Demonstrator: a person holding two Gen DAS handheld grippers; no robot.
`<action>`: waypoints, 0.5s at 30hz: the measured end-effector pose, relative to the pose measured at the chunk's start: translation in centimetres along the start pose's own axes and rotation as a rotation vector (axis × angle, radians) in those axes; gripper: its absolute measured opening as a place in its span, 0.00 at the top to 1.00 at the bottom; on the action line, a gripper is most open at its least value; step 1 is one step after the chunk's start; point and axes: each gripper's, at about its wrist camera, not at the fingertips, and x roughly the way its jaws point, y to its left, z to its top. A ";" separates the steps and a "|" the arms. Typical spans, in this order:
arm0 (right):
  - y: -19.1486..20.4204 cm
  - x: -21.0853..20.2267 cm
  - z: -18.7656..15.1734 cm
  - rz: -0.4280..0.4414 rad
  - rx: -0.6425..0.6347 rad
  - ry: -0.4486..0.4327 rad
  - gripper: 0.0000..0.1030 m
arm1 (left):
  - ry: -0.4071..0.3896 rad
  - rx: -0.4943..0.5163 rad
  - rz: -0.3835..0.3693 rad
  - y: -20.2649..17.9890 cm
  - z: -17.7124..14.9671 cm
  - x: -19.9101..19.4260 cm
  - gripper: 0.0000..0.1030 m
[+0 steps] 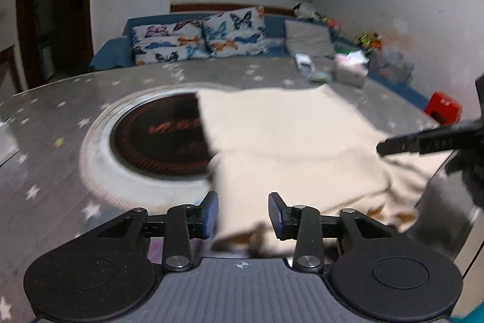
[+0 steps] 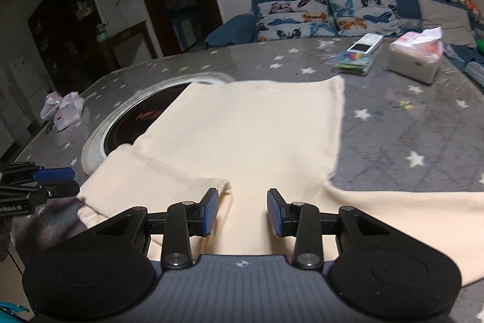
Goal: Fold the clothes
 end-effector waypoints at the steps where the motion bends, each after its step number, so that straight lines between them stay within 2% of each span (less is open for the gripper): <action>1: 0.3 0.4 0.0 0.008 -0.004 0.010 0.66 | 0.007 0.003 0.005 0.1 -0.3 0.0 0.61; 7: 2.1 1.7 -0.6 0.037 -0.039 0.064 0.69 | 0.015 0.012 0.013 0.5 -1.6 -0.1 0.61; 8: 2.4 1.7 -0.6 0.031 -0.046 0.069 0.71 | 0.016 0.008 0.015 0.5 -1.6 0.1 0.61; 10: 2.6 1.8 -0.5 0.024 -0.054 0.072 0.91 | 0.016 0.000 0.018 0.6 -1.6 0.4 0.61; 15: 4.1 0.6 0.8 -0.003 -0.135 0.016 0.96 | 0.003 0.009 0.023 0.4 -1.6 0.9 0.61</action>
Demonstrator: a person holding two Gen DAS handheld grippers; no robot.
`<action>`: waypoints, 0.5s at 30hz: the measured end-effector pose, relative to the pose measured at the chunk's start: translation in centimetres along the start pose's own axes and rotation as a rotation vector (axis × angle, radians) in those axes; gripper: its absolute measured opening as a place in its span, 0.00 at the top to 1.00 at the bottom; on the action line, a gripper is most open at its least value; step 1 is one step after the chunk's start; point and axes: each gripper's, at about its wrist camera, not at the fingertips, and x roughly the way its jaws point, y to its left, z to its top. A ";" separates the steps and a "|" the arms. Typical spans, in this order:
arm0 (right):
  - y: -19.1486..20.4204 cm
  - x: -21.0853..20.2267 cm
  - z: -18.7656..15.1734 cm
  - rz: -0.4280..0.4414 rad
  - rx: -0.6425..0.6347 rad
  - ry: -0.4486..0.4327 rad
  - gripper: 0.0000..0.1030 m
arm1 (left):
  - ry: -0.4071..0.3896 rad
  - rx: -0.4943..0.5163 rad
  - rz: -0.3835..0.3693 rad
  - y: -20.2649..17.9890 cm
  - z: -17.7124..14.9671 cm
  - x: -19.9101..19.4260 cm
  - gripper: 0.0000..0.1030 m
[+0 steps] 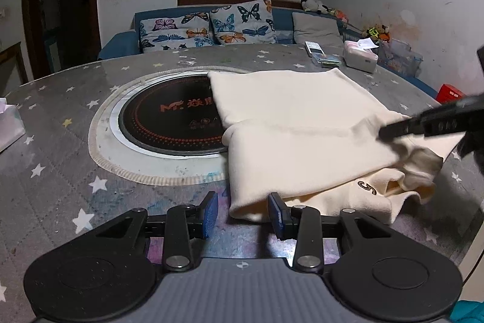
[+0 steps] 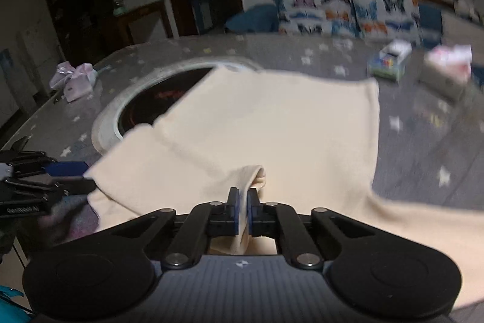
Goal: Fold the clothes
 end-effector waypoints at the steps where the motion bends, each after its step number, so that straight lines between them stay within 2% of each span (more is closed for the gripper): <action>1: 0.3 -0.5 0.5 -0.004 -0.020 -0.022 0.96 | -0.002 0.006 0.002 -0.1 0.0 0.1 0.61; 8: 2.6 -4.2 5.3 -0.028 -0.154 -0.187 0.97 | -0.021 0.066 0.029 -1.2 -0.2 0.6 0.65; 12: 3.7 -5.9 7.0 -0.029 -0.200 -0.253 0.97 | -0.029 0.088 0.044 -1.6 -0.2 0.6 0.89; 15: 3.8 -6.5 7.2 -0.038 -0.204 -0.271 0.97 | -0.030 0.086 0.078 -1.7 -0.3 0.7 0.94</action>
